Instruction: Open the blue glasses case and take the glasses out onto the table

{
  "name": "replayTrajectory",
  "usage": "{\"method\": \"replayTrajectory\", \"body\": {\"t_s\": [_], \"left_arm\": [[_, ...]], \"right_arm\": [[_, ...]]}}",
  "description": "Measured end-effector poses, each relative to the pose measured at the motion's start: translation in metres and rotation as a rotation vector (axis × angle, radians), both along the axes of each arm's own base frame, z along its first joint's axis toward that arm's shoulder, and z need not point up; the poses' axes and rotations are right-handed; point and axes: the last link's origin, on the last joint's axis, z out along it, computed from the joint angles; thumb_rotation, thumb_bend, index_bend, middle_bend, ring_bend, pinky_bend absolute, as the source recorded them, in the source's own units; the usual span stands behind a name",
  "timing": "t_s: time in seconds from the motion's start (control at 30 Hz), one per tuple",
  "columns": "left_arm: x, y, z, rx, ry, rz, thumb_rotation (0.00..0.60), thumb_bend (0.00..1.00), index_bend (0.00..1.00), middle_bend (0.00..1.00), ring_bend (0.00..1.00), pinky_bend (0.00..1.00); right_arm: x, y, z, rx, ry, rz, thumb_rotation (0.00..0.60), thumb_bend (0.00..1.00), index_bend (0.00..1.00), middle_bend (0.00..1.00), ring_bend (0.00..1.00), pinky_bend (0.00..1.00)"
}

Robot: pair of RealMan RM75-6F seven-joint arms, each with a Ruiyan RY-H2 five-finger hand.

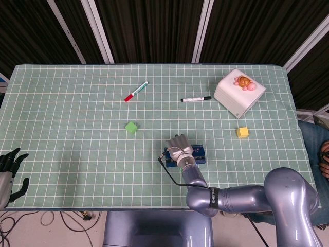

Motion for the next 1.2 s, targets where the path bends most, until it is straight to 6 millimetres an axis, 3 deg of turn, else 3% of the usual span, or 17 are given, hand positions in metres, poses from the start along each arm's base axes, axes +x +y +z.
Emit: {"method": "replayTrajectory", "body": {"t_s": [0.33,0.8,1.03,1.2], "left_arm": [[0.0,0.0,0.0,-0.002,-0.001,0.003,0.6,0.47,0.12,0.0,0.0,0.02],[0.0,0.0,0.0,-0.004,-0.003,0.004,0.6,0.47,0.12,0.0,0.0,0.02],[0.0,0.0,0.0,-0.005,-0.004,0.006,0.6,0.47,0.12,0.0,0.0,0.02],[0.0,0.0,0.0,-0.004,-0.006,0.006,0.6,0.47,0.12,0.0,0.0,0.02]], "right_arm": [[0.007,-0.005,0.003,-0.005,0.093,0.064,0.6,0.5,0.34,0.4,0.2,0.23],[0.001,-0.004,-0.003,0.002,0.18,0.076,0.6,0.5,0.34,0.36,0.2,0.23],[0.0,-0.005,-0.006,0.005,0.183,0.074,0.6,0.5,0.32,0.28,0.2,0.23],[-0.001,-0.005,-0.009,0.004,0.17,0.06,0.6,0.5,0.25,0.18,0.2,0.23]]}}
